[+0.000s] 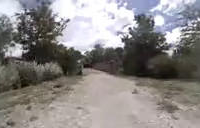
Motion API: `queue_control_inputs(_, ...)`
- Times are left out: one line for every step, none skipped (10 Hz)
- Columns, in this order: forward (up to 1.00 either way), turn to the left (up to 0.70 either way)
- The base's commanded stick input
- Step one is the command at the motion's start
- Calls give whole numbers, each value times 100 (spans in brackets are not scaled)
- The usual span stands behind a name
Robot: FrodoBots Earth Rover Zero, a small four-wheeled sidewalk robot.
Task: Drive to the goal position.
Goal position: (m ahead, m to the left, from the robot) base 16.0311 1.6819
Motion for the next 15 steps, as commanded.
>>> queue_control_inputs(85,0)
queue_control_inputs(85,0)
queue_control_inputs(85,0)
queue_control_inputs(85,0)
queue_control_inputs(85,0)
queue_control_inputs(85,-11)
queue_control_inputs(85,-34)
queue_control_inputs(85,-32)
queue_control_inputs(85,-4)
queue_control_inputs(85,0)
queue_control_inputs(85,0)
queue_control_inputs(85,0)
queue_control_inputs(85,0)
queue_control_inputs(85,0)
queue_control_inputs(85,0)
